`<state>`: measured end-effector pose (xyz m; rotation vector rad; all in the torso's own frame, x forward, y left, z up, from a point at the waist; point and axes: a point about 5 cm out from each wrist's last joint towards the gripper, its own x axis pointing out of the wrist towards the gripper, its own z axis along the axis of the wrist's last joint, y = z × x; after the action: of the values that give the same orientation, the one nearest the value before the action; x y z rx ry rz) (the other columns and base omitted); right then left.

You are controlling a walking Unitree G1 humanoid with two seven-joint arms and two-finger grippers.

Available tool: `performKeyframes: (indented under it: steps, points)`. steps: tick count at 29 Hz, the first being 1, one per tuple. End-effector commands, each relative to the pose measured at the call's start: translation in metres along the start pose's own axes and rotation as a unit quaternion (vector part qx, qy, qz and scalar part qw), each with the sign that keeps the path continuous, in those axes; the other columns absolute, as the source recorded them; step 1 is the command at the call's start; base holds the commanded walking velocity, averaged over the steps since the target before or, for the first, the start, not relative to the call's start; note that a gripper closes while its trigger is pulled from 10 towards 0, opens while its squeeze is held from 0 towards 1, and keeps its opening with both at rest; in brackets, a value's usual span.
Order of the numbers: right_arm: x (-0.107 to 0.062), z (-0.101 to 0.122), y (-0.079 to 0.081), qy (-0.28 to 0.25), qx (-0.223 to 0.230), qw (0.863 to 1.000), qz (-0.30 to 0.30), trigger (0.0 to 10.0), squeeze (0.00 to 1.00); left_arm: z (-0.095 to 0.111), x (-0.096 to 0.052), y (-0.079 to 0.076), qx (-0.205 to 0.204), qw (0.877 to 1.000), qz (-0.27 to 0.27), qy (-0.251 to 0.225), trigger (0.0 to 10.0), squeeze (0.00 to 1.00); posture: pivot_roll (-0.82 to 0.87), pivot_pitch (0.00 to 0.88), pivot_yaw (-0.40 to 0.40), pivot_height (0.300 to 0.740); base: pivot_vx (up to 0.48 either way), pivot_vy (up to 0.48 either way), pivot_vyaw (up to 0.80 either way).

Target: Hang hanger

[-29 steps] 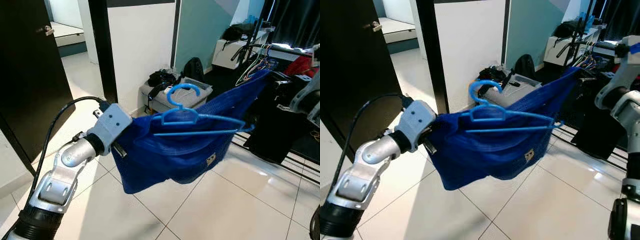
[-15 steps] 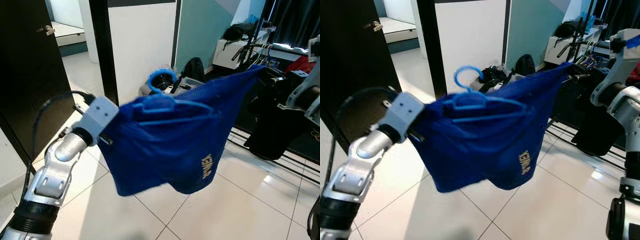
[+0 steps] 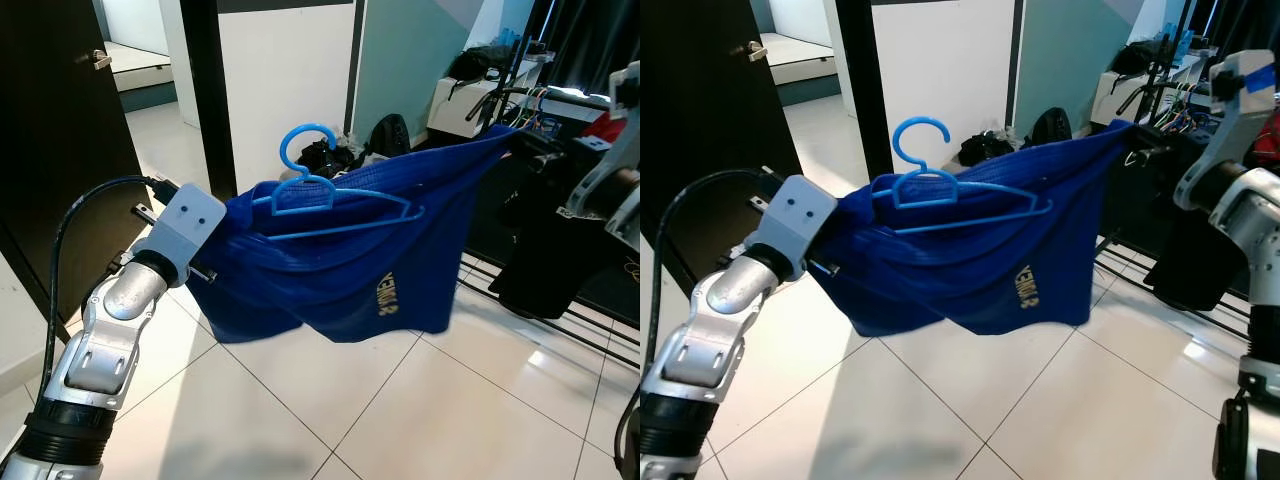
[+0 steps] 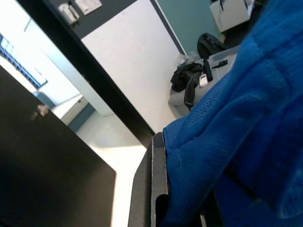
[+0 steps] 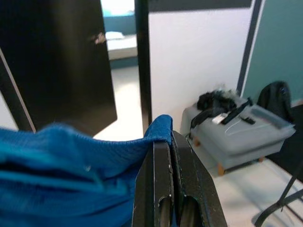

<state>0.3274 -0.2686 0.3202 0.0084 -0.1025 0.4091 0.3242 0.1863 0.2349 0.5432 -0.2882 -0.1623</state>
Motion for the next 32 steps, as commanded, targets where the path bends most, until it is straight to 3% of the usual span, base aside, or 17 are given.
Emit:
performKeyframes:
  steps: [1, 7, 18, 21, 24, 26, 28, 29, 32]
  points:
    - [-0.001, -0.004, 0.0, 0.012, -0.008, 1.0, -0.003, 0.0, 0.0, 0.007, 0.002, 0.01, -0.028, 0.999, 0.023, -0.015, 0.0, 0.0, -0.08, 0.0, -0.05, 0.74, 0.0, 0.0, 0.0]
    - [-0.003, -0.009, -0.01, 0.018, 0.001, 0.999, -0.03, 0.0, 0.0, 0.005, 0.001, 0.014, -0.017, 0.999, 0.029, -0.012, 0.0, 0.0, -0.07, 0.0, -0.047, 0.74, 0.0, 0.0, 0.0]
    - [0.001, 0.009, -0.003, -0.018, 0.002, 1.0, -0.02, 0.0, 0.0, -0.001, 0.0, -0.005, 0.04, 0.999, -0.005, 0.003, 0.0, 0.0, -0.08, 0.0, -0.044, 0.74, 0.0, 0.0, 0.0]
    - [0.016, 0.012, 0.023, -0.048, 0.022, 0.998, 0.023, 0.0, 0.0, -0.004, 0.003, -0.02, 0.042, 0.999, -0.001, 0.02, 0.0, 0.0, -0.08, 0.0, -0.038, 0.74, 0.0, 0.0, 0.0]
    - [0.021, 0.011, 0.031, -0.053, 0.031, 0.997, 0.035, 0.0, 0.0, -0.005, 0.005, -0.024, 0.037, 0.999, 0.002, 0.027, 0.0, 0.0, -0.08, 0.0, -0.037, 0.74, 0.0, 0.0, 0.0]
    - [0.035, 0.009, 0.055, -0.062, 0.043, 0.995, 0.069, 0.0, 0.0, -0.008, 0.008, -0.033, 0.028, 0.998, 0.015, 0.048, 0.0, 0.0, -0.09, 0.0, -0.036, 0.74, 0.0, 0.0, 0.0]
    - [0.035, 0.009, 0.055, -0.062, 0.043, 0.995, 0.069, 0.0, 0.0, -0.008, 0.008, -0.033, 0.028, 0.998, 0.015, 0.048, 0.0, 0.0, -0.09, 0.0, -0.036, 0.74, 0.0, 0.0, 0.0]
    - [0.042, 0.013, 0.067, -0.073, 0.056, 0.992, 0.085, 0.0, 0.0, -0.009, 0.01, -0.037, 0.022, 0.998, 0.02, 0.057, 0.0, 0.0, -0.09, 0.0, -0.036, 0.74, 0.0, 0.0, 0.0]
    - [0.046, 0.016, 0.078, -0.08, 0.058, 0.99, 0.103, 0.0, 0.0, -0.01, 0.011, -0.038, 0.02, 0.997, 0.027, 0.063, 0.0, 0.0, -0.08, 0.0, -0.036, 0.74, 0.0, 0.0, 0.0]
